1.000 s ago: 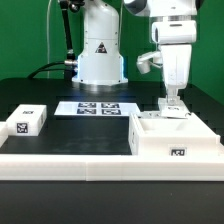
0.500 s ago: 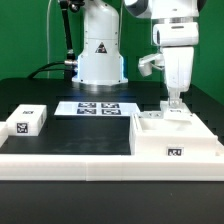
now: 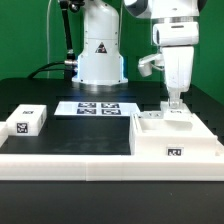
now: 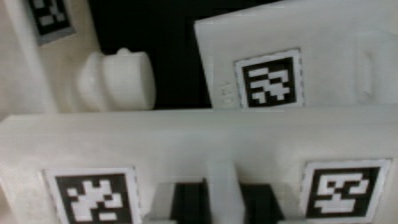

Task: Assemble cabinet

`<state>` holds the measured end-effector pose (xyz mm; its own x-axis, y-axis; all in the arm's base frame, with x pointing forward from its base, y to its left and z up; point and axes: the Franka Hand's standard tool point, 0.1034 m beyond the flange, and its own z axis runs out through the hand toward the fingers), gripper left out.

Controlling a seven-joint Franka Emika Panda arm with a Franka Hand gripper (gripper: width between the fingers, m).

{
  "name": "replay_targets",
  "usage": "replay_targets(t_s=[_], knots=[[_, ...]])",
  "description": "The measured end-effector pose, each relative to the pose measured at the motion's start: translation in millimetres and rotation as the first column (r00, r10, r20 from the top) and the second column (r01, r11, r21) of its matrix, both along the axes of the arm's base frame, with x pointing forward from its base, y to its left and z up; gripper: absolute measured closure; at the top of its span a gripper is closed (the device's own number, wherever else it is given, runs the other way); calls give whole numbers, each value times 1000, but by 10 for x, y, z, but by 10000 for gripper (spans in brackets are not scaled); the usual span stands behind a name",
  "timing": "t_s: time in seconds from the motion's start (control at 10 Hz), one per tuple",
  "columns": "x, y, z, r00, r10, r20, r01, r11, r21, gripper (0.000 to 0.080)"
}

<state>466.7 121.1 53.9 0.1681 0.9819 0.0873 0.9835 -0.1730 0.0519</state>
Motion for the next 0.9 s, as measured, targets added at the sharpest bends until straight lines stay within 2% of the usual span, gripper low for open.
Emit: replay_targets(t_s=[0.1,0.8,0.9], knots=[[19,-6,-5,1000,2,1,-2,1000,0,729],[475,-90,31,1000,19,-20,-19,1000,-10,729],[477,-91,31,1000,17,-20,-17,1000,-10,729]])
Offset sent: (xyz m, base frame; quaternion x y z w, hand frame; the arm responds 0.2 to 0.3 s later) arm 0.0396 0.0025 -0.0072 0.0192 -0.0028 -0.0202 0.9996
